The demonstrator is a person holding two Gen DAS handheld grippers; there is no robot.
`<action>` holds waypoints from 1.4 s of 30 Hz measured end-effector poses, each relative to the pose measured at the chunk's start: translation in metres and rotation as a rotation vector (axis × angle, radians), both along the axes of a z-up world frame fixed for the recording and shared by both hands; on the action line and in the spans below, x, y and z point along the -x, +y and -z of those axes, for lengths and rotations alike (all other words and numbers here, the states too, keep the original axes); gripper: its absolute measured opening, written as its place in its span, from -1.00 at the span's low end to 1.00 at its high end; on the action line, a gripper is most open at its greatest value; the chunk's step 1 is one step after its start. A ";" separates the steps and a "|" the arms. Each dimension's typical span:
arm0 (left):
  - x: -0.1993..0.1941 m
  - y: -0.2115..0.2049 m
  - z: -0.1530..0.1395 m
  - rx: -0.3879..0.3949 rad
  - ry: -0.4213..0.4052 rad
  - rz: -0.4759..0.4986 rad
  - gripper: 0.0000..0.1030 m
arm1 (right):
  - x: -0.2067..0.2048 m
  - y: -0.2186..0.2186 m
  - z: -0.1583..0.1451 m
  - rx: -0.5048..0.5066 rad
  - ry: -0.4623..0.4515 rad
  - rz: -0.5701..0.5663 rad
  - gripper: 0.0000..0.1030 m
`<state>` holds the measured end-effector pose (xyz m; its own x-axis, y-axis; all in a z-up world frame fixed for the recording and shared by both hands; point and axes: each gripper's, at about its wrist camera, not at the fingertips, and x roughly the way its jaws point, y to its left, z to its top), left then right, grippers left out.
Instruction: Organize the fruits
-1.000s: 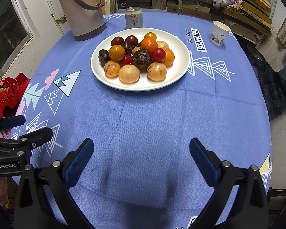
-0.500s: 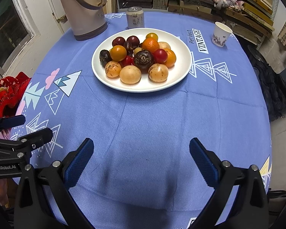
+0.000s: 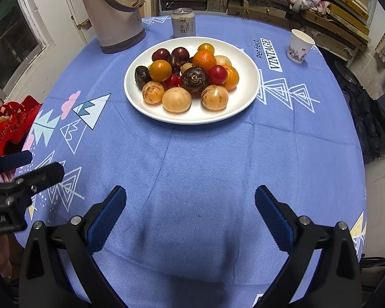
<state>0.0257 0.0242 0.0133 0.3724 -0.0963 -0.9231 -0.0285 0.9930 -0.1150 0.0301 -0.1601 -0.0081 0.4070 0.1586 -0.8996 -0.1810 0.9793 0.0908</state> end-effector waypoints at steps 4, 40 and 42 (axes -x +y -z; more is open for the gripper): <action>-0.001 0.001 0.003 -0.035 0.024 -0.010 0.93 | 0.000 -0.001 0.001 0.000 0.002 0.001 0.91; -0.003 -0.001 0.006 -0.044 0.045 0.005 0.93 | -0.003 0.000 0.003 -0.001 0.010 0.001 0.91; -0.003 -0.001 0.006 -0.045 0.044 0.004 0.93 | -0.003 -0.001 0.003 -0.001 0.010 0.000 0.91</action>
<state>0.0284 0.0228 0.0072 0.3307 -0.0557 -0.9421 -0.0286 0.9972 -0.0690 0.0331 -0.1607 -0.0106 0.3980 0.1594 -0.9034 -0.1798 0.9792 0.0936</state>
